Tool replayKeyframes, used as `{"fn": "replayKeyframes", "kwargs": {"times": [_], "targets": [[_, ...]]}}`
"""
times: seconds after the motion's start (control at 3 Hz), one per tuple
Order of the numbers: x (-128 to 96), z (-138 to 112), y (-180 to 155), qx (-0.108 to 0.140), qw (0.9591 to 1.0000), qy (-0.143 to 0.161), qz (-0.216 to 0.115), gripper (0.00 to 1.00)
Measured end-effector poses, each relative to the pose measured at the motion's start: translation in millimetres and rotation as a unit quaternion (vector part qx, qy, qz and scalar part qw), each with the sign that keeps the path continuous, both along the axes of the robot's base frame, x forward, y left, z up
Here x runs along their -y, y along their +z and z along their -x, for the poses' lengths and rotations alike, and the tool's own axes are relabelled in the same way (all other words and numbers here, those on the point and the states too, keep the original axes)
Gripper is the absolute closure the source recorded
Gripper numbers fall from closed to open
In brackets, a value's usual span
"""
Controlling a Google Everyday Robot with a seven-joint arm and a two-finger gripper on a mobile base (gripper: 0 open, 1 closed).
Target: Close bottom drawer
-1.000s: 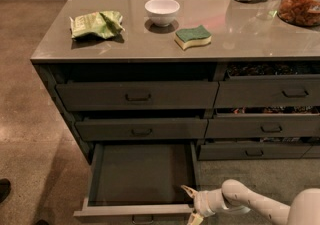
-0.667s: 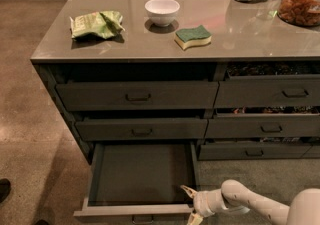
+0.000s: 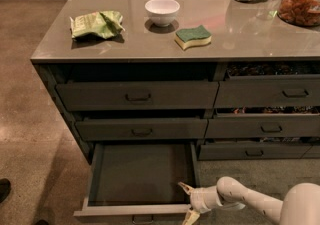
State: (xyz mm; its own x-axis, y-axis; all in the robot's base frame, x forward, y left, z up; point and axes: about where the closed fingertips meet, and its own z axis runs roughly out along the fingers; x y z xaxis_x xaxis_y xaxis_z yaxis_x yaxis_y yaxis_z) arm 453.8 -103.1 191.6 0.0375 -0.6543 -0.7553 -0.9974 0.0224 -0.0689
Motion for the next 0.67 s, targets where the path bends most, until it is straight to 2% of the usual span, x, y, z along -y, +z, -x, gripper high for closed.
{"fn": "replayKeyframes", "kwargs": {"times": [0.33,0.67], "targets": [[-5.4,-7.1,-10.1,-0.003,1.0000,0.001,0.007,0.00],[-9.9,-16.8,-19.8,-0.006,0.9999,-0.004,0.010,0.16]]}}
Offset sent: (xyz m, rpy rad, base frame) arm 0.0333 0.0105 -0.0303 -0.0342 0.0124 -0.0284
